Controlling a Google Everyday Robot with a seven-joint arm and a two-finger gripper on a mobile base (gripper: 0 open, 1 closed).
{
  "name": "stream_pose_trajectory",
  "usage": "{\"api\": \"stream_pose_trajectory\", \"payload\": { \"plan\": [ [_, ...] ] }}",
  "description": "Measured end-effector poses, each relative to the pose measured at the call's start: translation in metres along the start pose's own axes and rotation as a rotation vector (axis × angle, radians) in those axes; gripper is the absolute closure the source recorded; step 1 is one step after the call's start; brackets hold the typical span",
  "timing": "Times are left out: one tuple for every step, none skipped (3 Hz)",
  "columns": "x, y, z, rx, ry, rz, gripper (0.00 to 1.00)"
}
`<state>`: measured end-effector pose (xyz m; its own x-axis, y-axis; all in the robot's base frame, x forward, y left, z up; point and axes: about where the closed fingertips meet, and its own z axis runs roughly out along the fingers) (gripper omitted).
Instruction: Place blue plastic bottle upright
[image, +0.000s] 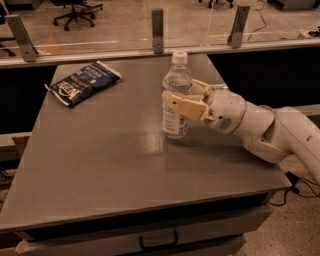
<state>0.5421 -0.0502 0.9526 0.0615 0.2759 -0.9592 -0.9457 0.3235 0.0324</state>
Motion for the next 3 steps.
{"api": "stream_pose_trajectory", "payload": {
  "plan": [
    [0.0054,0.0031,0.0000,-0.011,0.003,0.005,0.82],
    [0.0092,0.0055,-0.0006,-0.029,0.020,-0.005,0.58],
    [0.0143,0.0072,-0.0010,-0.043,0.033,-0.009,0.35]
  ]
}}
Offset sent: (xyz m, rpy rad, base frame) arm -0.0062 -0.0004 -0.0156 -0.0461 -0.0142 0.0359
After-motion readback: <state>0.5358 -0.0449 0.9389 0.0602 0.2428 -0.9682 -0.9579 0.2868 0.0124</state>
